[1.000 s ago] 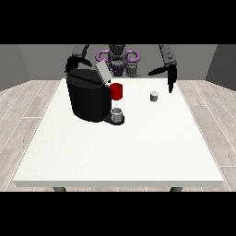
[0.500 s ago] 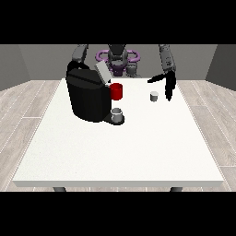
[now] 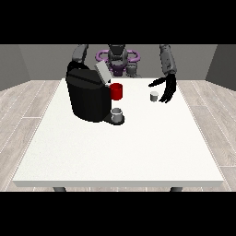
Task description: Insert the coffee pod into the coffee machine and close the lid
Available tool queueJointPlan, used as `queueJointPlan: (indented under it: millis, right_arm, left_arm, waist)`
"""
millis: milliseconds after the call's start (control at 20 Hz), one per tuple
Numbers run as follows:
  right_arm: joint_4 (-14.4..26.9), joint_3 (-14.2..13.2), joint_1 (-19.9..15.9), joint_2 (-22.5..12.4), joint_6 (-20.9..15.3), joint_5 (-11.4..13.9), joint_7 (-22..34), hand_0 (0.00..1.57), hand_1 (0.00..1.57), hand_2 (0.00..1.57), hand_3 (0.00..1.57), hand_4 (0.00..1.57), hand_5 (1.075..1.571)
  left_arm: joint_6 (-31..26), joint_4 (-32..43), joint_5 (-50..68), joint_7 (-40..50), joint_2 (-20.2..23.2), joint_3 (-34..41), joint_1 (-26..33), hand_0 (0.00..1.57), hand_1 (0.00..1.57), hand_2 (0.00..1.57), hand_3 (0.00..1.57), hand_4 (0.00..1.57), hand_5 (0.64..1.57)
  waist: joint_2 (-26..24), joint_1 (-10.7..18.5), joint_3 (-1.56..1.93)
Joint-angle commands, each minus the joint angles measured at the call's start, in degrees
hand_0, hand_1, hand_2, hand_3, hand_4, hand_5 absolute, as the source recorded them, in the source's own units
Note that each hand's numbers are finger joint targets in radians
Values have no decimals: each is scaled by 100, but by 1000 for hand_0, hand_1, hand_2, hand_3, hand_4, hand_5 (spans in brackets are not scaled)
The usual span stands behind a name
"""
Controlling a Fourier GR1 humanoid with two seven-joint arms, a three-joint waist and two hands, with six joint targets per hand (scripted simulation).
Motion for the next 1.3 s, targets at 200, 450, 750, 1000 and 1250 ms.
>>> queueJointPlan:
  millis: [200,450,750,1000,1250]
  right_arm:
    - [-88,136,-163,37,19,44,70,0,0,0,0,515,1571]
    - [-115,96,-245,69,-103,52,106,0,0,0,0,524,1571]
    - [13,-238,-283,-151,154,-318,126,0,0,0,0,514,1571]
    - [-14,-91,-69,-31,152,-284,-2,0,0,0,0,426,1571]
    - [65,-123,-86,4,-80,-172,-19,0,0,0,0,430,1571]
  left_arm:
    - [495,682,-741,-187,88,-220,-335,568,568,698,414,0,1571]
    - [973,943,-1100,-627,83,-275,-384,673,673,809,551,0,1571]
    - [1497,1046,-1243,-518,-246,-206,-553,837,837,974,737,391,1571]
    - [1571,1367,-1545,-903,124,-224,-546,987,987,1095,867,286,1571]
    - [1579,1511,-1827,-989,145,-401,-402,1115,1115,1173,966,280,1571]
  waist:
    - [199,-240,-2]
    - [253,-213,-2]
    - [75,-163,-1]
    - [131,-181,-1]
    - [73,-60,-1]
